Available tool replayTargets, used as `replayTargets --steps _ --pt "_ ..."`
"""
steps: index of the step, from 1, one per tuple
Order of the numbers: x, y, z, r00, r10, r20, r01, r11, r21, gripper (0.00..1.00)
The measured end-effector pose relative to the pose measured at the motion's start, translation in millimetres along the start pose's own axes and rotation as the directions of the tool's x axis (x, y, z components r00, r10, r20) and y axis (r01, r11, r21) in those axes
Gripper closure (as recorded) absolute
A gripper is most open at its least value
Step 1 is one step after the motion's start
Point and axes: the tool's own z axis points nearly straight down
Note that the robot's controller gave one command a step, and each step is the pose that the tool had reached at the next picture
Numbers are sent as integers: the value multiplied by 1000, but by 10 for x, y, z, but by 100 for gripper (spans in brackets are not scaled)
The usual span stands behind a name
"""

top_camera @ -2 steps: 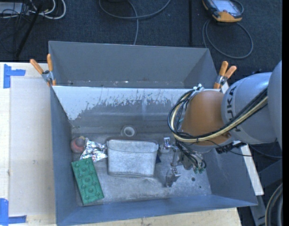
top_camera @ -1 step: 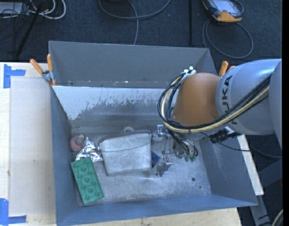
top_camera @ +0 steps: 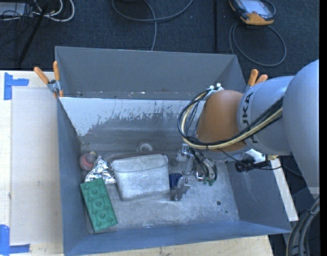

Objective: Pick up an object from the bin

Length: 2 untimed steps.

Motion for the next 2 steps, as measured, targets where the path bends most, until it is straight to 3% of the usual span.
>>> replayTargets --steps 1,2 --pt "-7 10 -32 1000 -4 0 4 1000 0 100" --pt "-186 -453 -1727 999 -35 9 35 999 2 100"
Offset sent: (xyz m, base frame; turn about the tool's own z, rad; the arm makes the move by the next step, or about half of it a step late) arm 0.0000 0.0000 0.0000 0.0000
